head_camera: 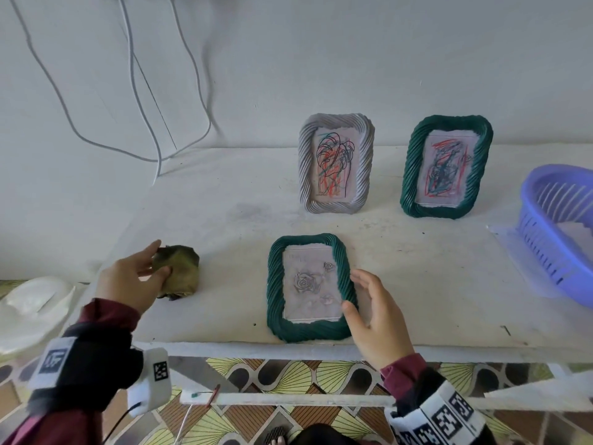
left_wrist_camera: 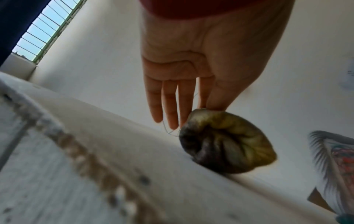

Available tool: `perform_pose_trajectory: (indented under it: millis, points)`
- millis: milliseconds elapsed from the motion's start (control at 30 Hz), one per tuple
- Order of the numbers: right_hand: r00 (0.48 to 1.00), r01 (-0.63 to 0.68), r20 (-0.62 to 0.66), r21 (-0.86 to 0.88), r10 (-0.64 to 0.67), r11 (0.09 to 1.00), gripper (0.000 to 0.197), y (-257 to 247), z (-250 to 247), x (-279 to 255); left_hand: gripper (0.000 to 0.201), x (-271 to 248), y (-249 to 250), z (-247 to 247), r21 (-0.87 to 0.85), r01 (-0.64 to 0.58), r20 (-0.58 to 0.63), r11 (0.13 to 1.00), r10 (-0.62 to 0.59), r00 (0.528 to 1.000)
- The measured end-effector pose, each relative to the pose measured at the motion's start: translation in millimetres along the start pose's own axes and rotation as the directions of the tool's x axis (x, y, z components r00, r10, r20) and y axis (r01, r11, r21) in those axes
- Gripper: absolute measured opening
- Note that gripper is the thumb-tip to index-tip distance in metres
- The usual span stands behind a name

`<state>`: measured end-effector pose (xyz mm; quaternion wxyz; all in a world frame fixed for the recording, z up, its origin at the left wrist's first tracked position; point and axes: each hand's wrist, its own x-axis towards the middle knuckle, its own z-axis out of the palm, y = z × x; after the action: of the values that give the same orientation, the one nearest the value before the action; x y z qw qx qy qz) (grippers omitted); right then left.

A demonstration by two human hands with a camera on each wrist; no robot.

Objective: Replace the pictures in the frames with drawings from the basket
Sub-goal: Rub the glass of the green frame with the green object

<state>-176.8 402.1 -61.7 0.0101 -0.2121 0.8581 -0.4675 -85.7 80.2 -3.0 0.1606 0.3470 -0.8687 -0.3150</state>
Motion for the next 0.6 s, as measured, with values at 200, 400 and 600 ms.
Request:
perform_pose_trajectory:
  millis: [200,400,600]
  points:
    - [1.0,0.011,-0.01,-0.055,-0.011,0.998,0.049,3,1,-2,0.035,-24,25,23,0.212,-0.401,-0.129,0.891,0.433,0.892]
    - [0.999,0.01,0.046,-0.211,-0.001,0.977,0.075,-3,4,-1,0.087,-67,47,80,-0.021,-0.471,0.343,0.882,0.449,0.825]
    - [0.994,-0.049,0.092,-0.144,0.063,0.988,0.065,-11,3,2,0.114,-69,52,102,0.094,-0.449,0.494,0.889,0.35,0.796]
